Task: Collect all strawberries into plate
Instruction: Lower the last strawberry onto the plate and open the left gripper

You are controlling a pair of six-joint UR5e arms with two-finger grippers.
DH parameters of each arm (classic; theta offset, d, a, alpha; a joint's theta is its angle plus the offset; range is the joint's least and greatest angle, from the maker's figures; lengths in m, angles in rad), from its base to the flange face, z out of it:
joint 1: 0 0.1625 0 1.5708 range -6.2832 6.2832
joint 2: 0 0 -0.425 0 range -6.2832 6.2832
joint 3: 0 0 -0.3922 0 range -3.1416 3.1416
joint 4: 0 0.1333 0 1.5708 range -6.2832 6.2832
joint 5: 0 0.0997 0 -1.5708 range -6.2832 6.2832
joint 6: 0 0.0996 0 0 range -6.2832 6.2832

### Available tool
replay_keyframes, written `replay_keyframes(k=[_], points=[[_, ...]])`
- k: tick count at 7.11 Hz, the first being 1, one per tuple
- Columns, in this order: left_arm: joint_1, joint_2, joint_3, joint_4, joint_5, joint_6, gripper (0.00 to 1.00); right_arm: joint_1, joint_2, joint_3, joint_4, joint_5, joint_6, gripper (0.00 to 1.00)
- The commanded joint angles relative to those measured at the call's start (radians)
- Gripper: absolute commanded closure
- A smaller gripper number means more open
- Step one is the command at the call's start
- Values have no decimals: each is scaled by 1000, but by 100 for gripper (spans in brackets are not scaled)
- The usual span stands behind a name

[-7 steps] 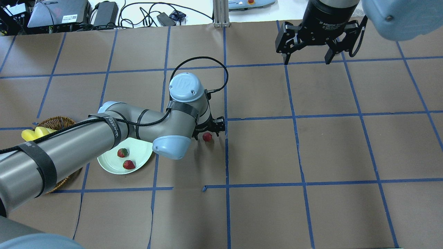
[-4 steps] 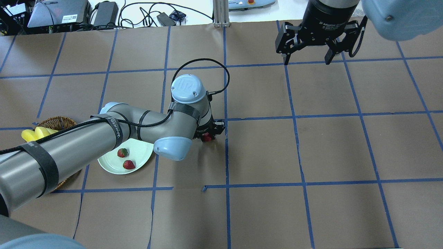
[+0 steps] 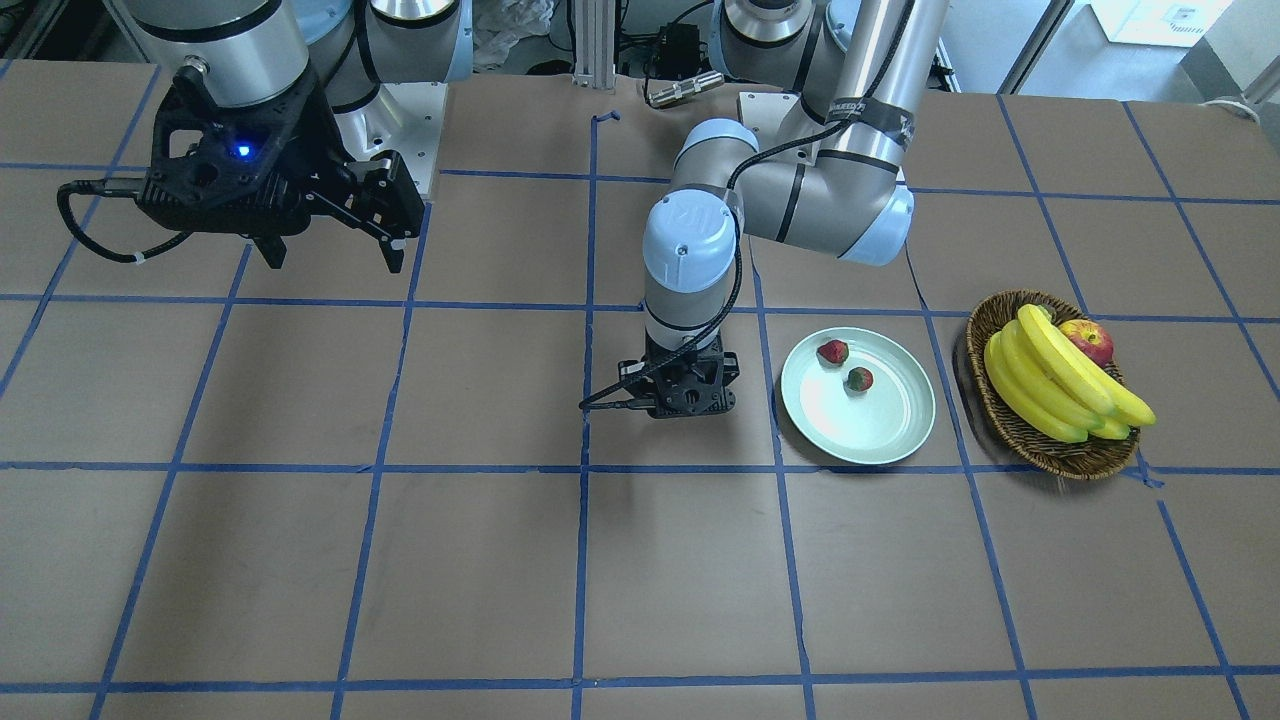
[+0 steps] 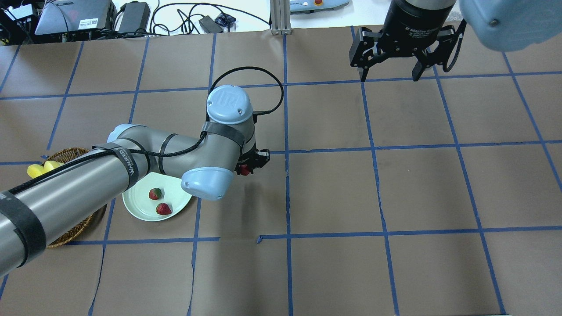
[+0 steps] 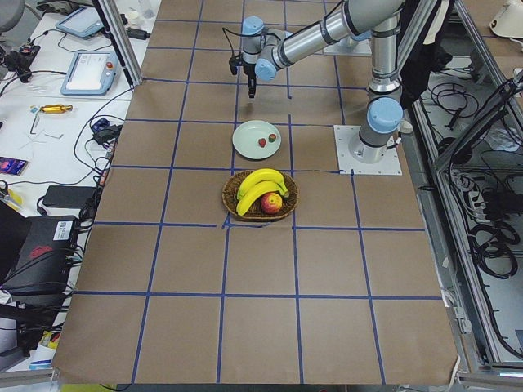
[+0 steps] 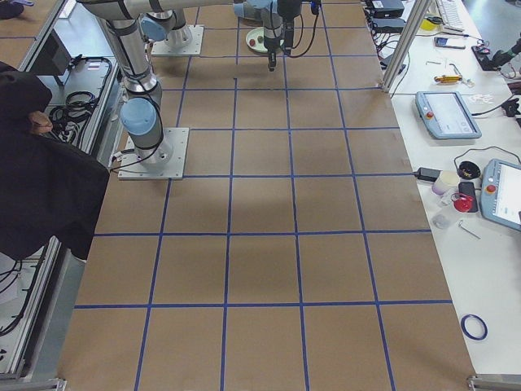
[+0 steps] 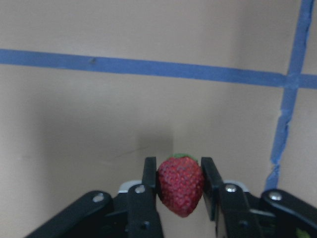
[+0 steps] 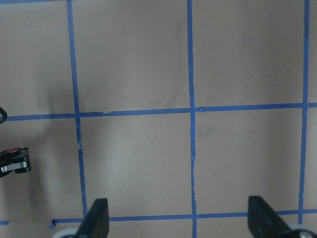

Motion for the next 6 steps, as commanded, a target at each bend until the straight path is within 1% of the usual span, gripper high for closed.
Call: replay_keyframes(k=[1, 2, 3, 4, 6], points=[[110, 88, -17, -168, 116, 121, 90, 0, 1, 1, -2, 0, 0, 0], [184, 112, -39, -194, 126, 208, 90, 0, 1, 0, -2, 0, 0, 0], [257, 125, -86, -198, 138, 268, 90, 0, 1, 1, -2, 0, 0, 0], [288, 122, -112, -184, 137, 275, 90, 0, 1, 1, 0, 0, 0, 0], [293, 82, -115, -164, 130, 270, 89, 0, 4, -2, -2, 0, 1, 0]])
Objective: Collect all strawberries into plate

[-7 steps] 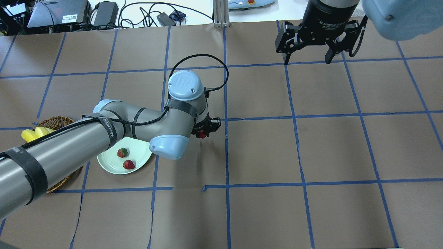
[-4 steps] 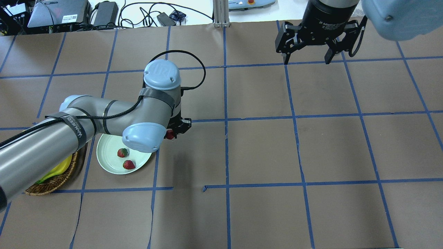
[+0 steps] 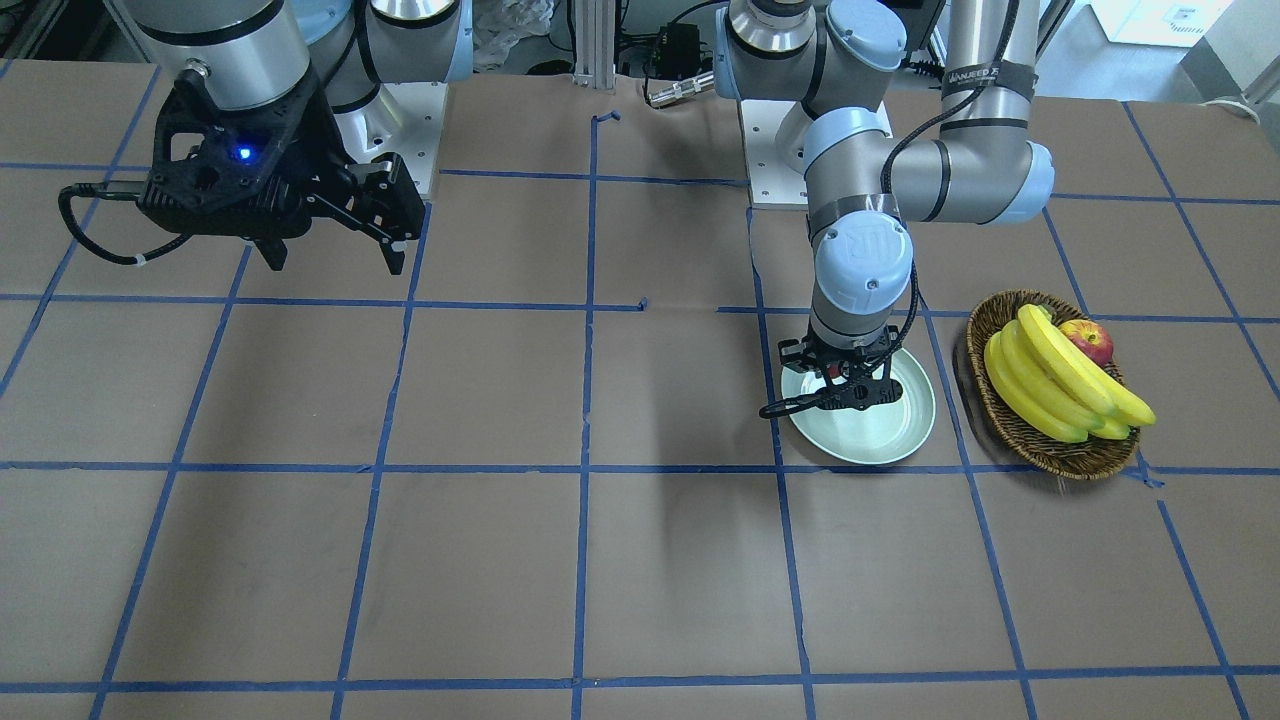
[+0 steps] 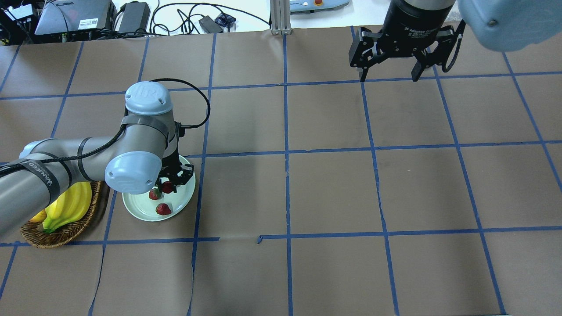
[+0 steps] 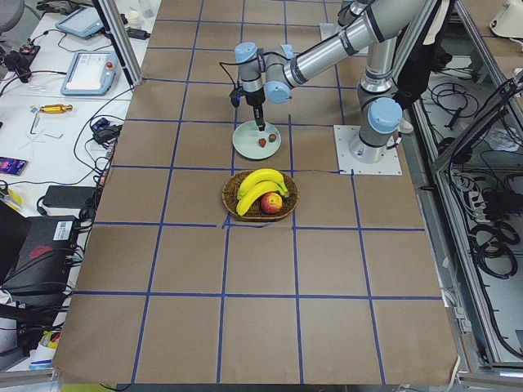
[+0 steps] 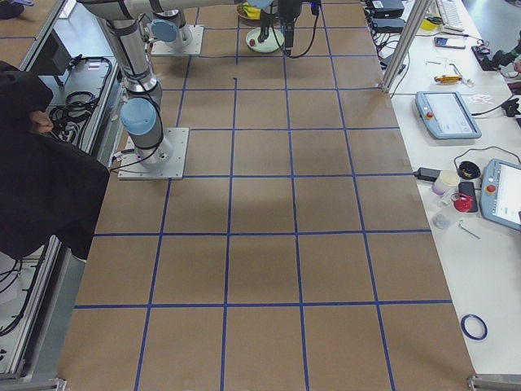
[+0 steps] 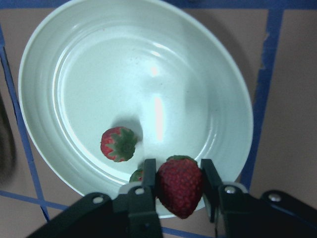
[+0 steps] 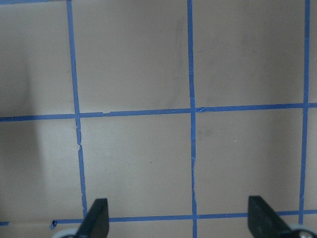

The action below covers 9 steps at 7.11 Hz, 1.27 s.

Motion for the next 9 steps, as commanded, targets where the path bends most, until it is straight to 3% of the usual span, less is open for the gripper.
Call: replay_keyframes(k=[1, 2, 5, 6, 7, 9], points=[[9, -22, -5, 13, -7, 11, 28, 0, 1, -1, 0, -1, 1, 0], [8, -25, 7, 13, -7, 14, 0, 0, -1, -1, 3, -1, 1, 0], [-20, 59, 132, 2, -76, 11, 0, 0, -1, -1, 3, -1, 1, 0], [-30, 105, 219, -77, -83, 14, 0, 0, -1, -1, 4, -1, 1, 0], [-53, 125, 345, -240, -121, 21, 0, 2, -1, -1, 4, 1, 1, 0], [-104, 165, 494, -317, -170, 8, 0, 3, -1, 0, 7, -1, 1, 0]])
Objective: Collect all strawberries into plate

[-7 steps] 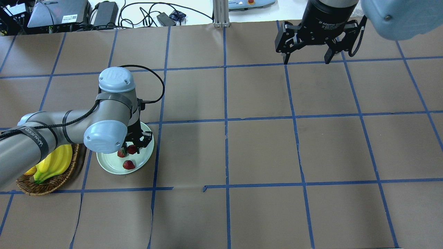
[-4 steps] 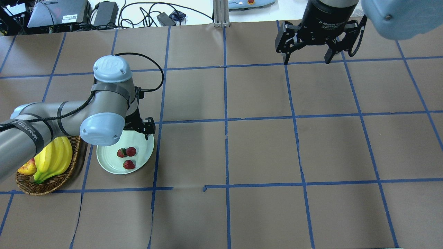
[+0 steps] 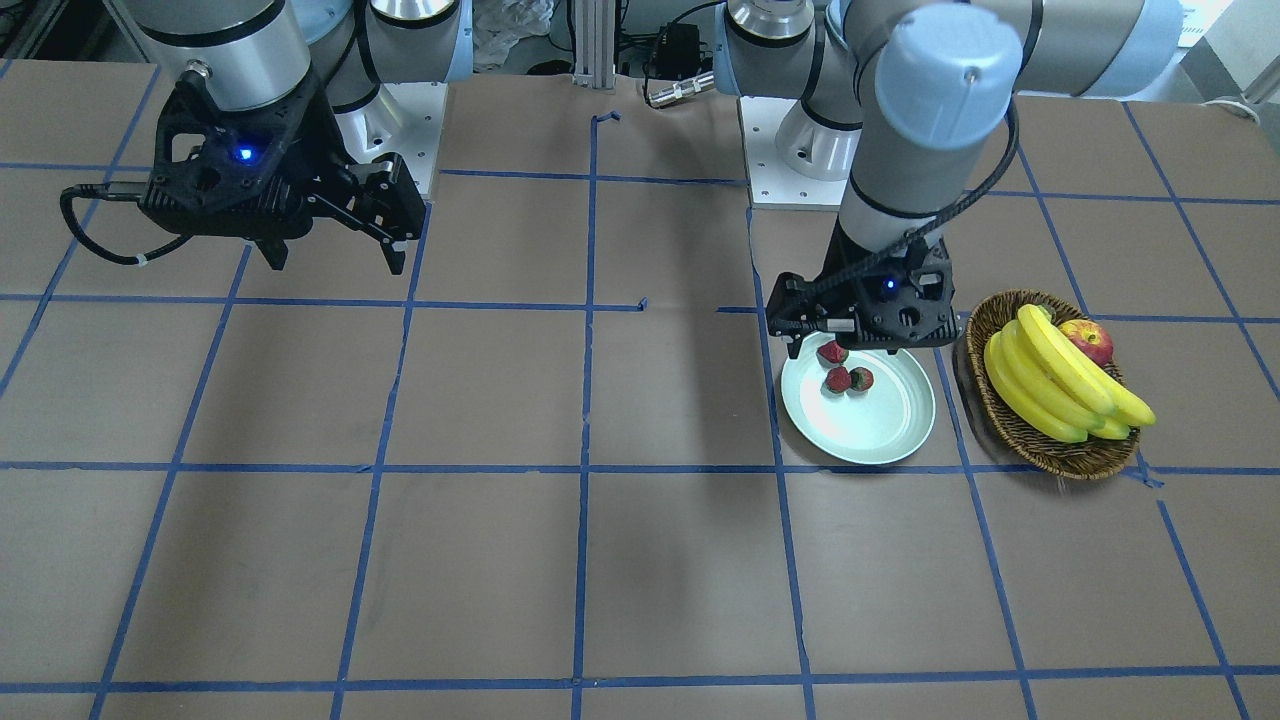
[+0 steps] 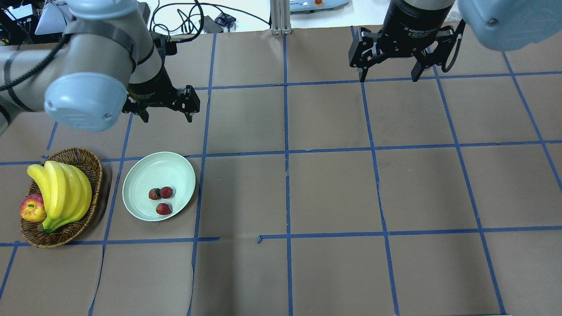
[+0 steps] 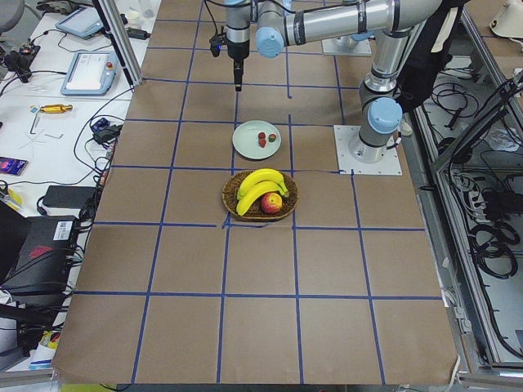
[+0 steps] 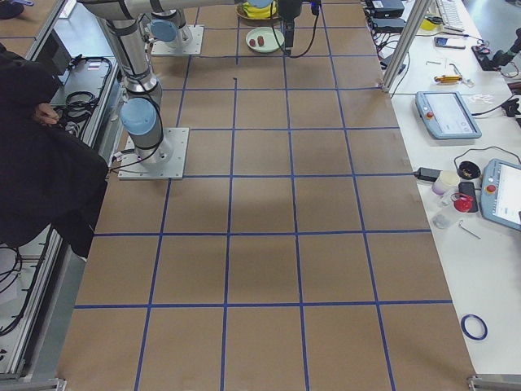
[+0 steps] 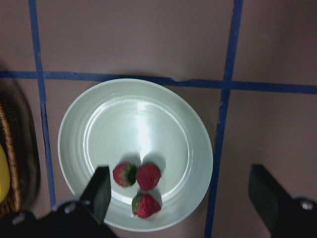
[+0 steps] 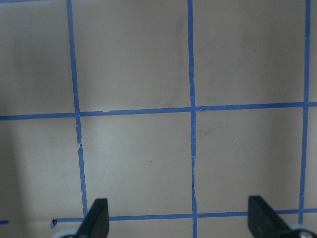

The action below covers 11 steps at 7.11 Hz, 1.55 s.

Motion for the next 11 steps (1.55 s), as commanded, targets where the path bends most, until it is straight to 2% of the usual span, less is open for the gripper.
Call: replay_keyframes(k=[1, 2, 4, 6, 11], points=[[-58, 29, 133, -43, -21, -11, 0, 1, -1, 1, 3, -3, -2, 0], [-71, 39, 170, -43, -21, -49, 0, 1, -1, 1, 3, -2, -2, 0], [-72, 49, 178, -46, -56, -57, 0, 1, 0, 1, 3, 0, 0, 0], [-74, 53, 175, -152, -116, -57, 0, 1, 0, -5, 2, 0, -2, 0], [-62, 56, 138, -178, -101, -51, 0, 1, -6, -14, 6, -7, -17, 0]])
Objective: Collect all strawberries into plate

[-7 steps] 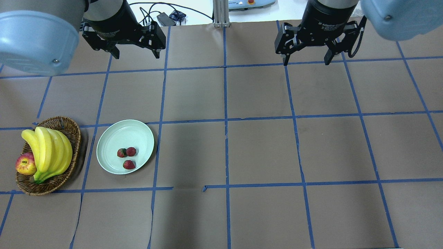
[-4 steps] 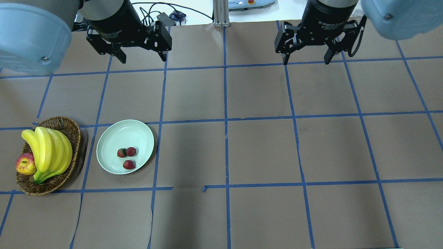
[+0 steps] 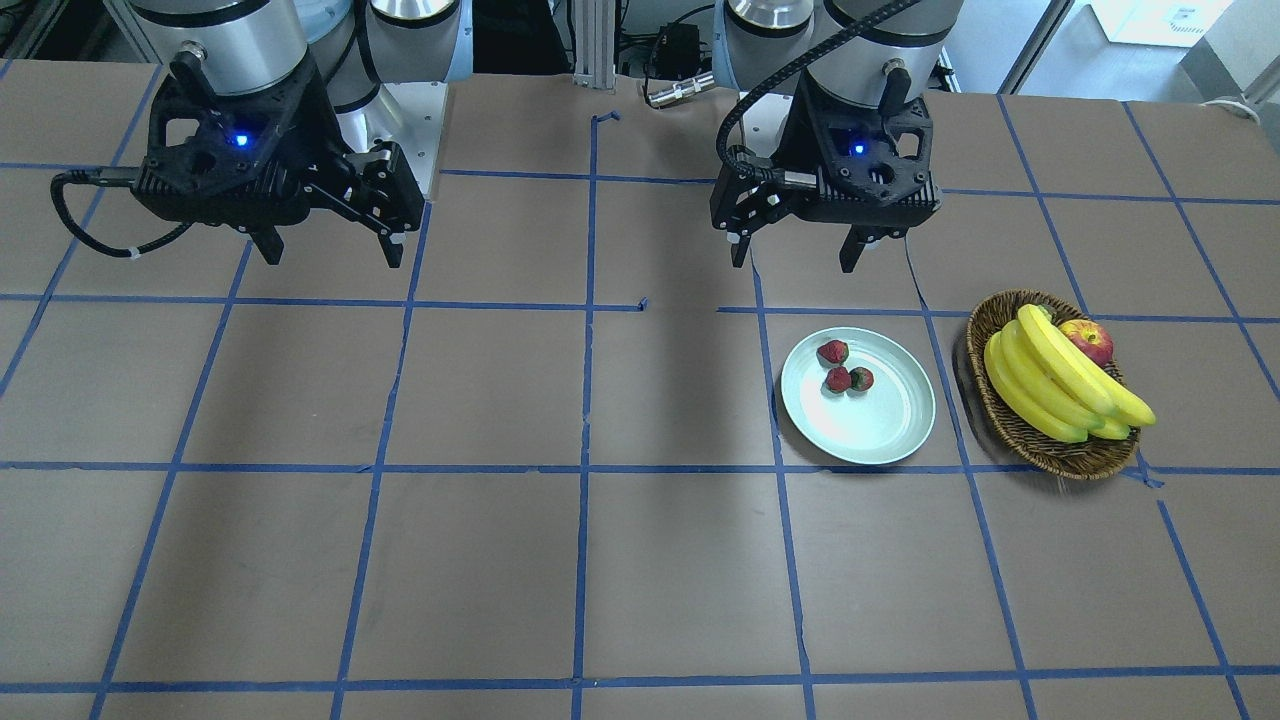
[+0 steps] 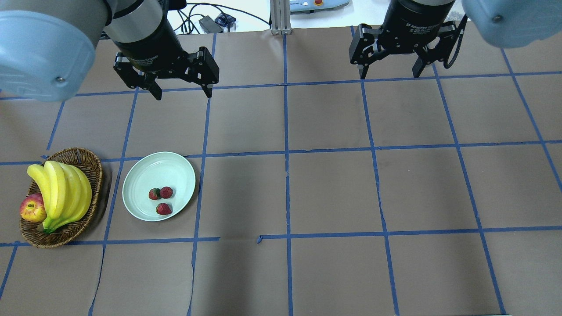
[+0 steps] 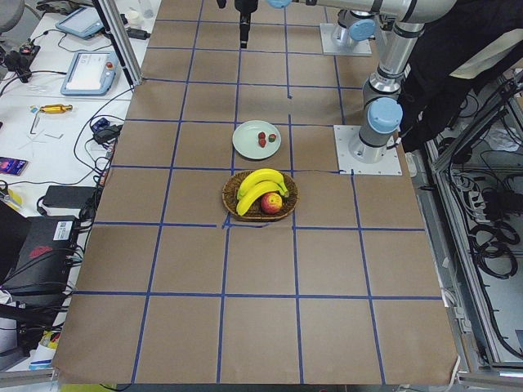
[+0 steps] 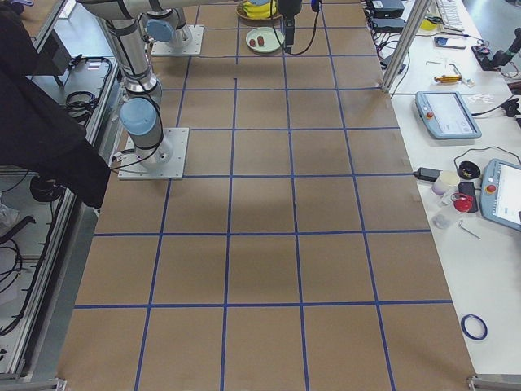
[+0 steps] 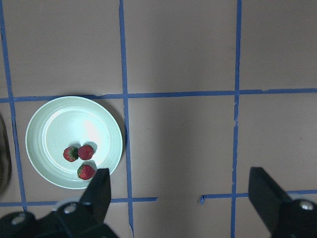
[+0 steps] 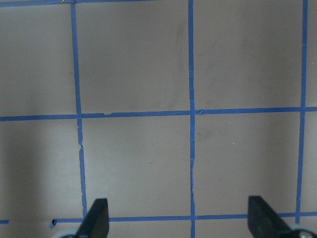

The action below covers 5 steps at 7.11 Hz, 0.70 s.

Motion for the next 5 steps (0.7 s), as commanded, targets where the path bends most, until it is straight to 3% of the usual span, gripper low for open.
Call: replay_keyframes(k=[1, 5], points=[[5, 5, -4, 1, 0, 4, 0, 0, -1, -1, 4, -10, -4, 0], [7, 8, -4, 7, 60, -5, 0, 2, -1, 5, 1, -4, -4, 0]])
